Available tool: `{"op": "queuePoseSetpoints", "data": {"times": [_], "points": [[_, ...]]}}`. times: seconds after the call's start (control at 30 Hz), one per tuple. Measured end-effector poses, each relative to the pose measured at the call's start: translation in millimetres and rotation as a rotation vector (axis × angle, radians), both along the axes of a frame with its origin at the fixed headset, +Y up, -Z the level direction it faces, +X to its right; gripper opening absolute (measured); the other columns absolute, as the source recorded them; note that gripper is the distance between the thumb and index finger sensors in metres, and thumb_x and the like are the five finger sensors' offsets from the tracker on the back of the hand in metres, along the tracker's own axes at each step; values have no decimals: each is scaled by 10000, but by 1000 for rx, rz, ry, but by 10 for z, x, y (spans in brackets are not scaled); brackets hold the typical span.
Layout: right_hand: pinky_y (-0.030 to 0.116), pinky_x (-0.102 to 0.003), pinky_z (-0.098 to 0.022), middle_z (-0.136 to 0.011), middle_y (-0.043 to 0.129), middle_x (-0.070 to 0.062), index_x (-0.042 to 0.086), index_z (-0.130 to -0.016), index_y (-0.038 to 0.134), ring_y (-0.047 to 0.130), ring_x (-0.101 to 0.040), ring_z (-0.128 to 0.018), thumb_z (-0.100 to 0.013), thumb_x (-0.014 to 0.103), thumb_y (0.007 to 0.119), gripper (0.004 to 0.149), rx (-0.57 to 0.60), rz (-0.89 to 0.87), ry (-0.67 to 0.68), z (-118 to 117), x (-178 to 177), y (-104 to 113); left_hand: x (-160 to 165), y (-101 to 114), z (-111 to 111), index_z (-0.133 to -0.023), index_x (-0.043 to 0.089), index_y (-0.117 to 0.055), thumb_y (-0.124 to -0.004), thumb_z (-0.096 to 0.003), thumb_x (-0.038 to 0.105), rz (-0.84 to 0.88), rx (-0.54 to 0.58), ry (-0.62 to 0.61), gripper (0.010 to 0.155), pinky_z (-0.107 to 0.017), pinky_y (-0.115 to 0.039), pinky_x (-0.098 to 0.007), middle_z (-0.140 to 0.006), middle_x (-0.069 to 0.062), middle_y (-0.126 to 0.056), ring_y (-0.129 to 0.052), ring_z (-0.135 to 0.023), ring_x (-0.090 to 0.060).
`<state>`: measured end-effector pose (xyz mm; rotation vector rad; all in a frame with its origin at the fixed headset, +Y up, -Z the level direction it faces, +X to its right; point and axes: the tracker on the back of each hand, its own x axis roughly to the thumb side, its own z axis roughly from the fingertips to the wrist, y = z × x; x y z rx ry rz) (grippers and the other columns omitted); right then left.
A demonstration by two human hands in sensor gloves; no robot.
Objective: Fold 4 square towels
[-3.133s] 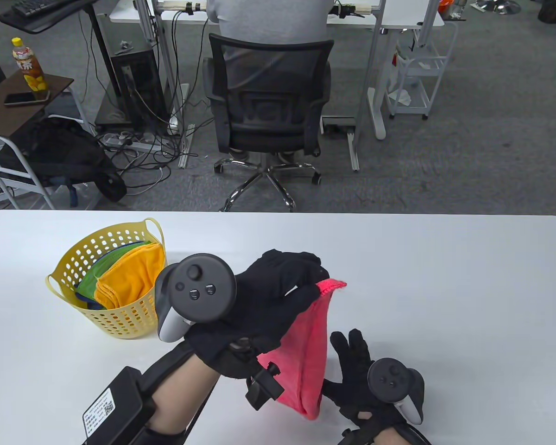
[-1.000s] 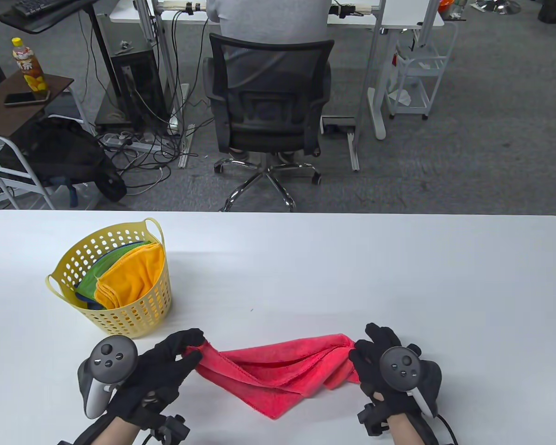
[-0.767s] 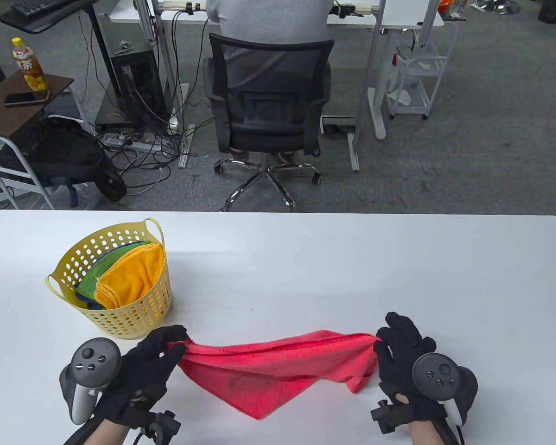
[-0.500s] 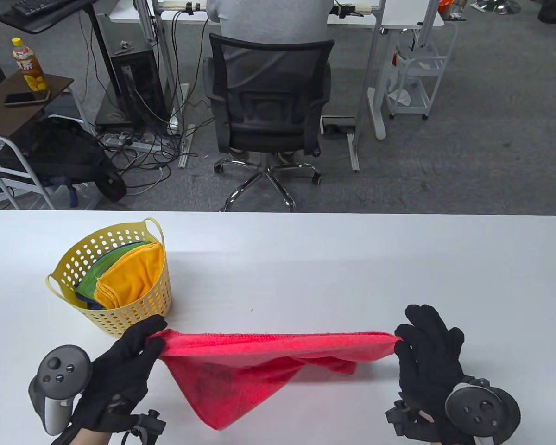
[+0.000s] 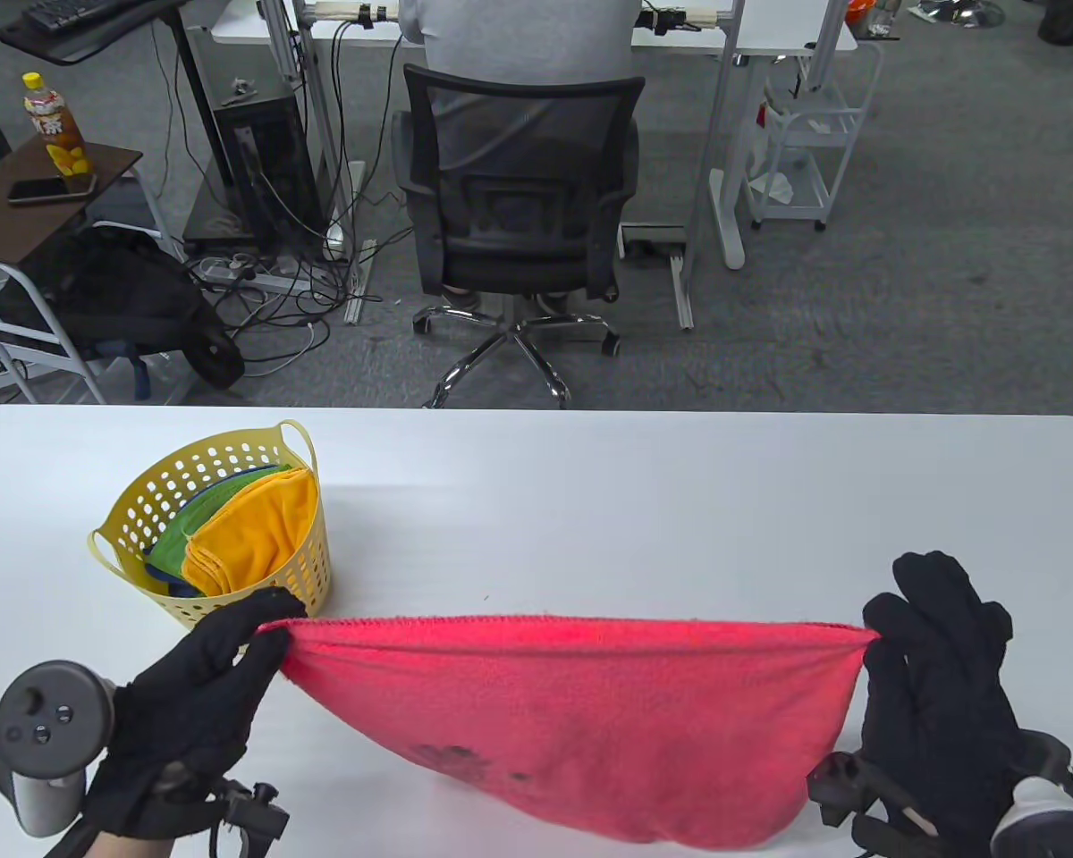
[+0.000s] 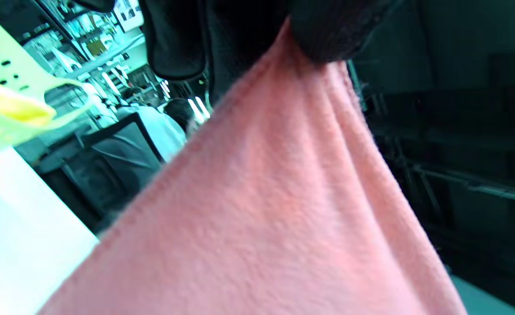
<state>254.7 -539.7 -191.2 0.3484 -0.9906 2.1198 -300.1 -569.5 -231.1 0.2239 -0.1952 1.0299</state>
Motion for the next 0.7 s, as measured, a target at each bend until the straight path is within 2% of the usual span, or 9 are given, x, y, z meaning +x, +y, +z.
{"op": "queuePoseSetpoints", "data": {"times": [0.1, 0.17, 0.27, 0.33, 0.43, 0.53, 0.6, 0.67, 0.7], "points": [[287, -860, -605, -1118, 620, -288, -13, -873, 784, 531, -558, -1024, -520, 157, 689, 404, -133, 50, -48, -371, -17, 6, 63, 53, -401, -937, 339, -834, -756, -551, 425, -37, -108, 43, 403, -846, -479, -630, -876, 67, -939, -813, -1025, -286], [288, -860, -604, -1114, 620, -295, -16, -869, 785, 530, -564, -1019, -517, 157, 687, 404, -231, 74, -99, -797, -18, -35, 129, 48, -782, -943, 353, -823, -740, -549, 410, -88, -205, 86, 407, -847, -473, -629, -887, 73, -930, -805, -1031, -288], [283, -862, -600, -1115, 621, -289, -5, -866, 790, 527, -563, -1020, -512, 155, 687, 401, -351, 84, -148, -1266, -23, -75, 225, 101, -1177, -953, 354, -810, -700, -547, 373, -135, -246, 150, 421, -849, -464, -629, -929, 68, -905, -769, -1057, -313], [289, -860, -601, -1117, 623, -288, 23, -866, 794, 529, -561, -1020, -508, 162, 687, 398, -366, 80, -187, -1425, -31, 12, 260, 254, -1320, -949, 369, -811, -697, -543, 376, -167, -196, 203, 422, -849, -465, -628, -937, 76, -903, -761, -1065, -315], [302, -853, -605, -1117, 622, -286, 55, -860, 807, 532, -558, -1017, -501, 172, 690, 395, -259, -19, -184, -1404, -29, 248, 244, 591, -1358, -933, 406, -818, -699, -529, 395, -163, -60, 256, 421, -854, -471, -615, -943, 106, -905, -751, -1078, -299], [311, -850, -605, -1120, 611, -289, 71, -858, 819, 526, -560, -1015, -500, 176, 702, 391, -171, -79, -149, -1226, 12, 345, 177, 829, -1199, -922, 445, -835, -727, -516, 425, -67, 62, 228, 420, -863, -469, -597, -957, 127, -898, -739, -1091, -267], [313, -849, -603, -1128, 591, -302, 85, -858, 834, 501, -568, -1018, -502, 189, 719, 388, -160, -73, -140, -1141, 55, 258, 143, 779, -1075, -914, 426, -866, -767, -505, 425, -31, 120, 184, 421, -853, -485, -593, -939, 106, -917, -761, -1071, -263], [307, -849, -600, -1135, 570, -316, 97, -855, 852, 476, -580, -1019, -501, 196, 736, 385, -205, -45, -120, -1114, 83, 85, 127, 627, -956, -911, 400, -886, -794, -501, 424, -105, 147, 176, 421, -845, -503, -583, -918, 86, -935, -784, -1048, -255], [299, -850, -598, -1141, 555, -322, 105, -857, 856, 459, -586, -1020, -504, 201, 742, 383, -262, -13, -100, -1113, 96, -55, 133, 474, -870, -908, 400, -889, -798, -500, 429, -203, 145, 187, 419, -842, -512, -581, -913, 85, -940, -791, -1044, -251]]}}
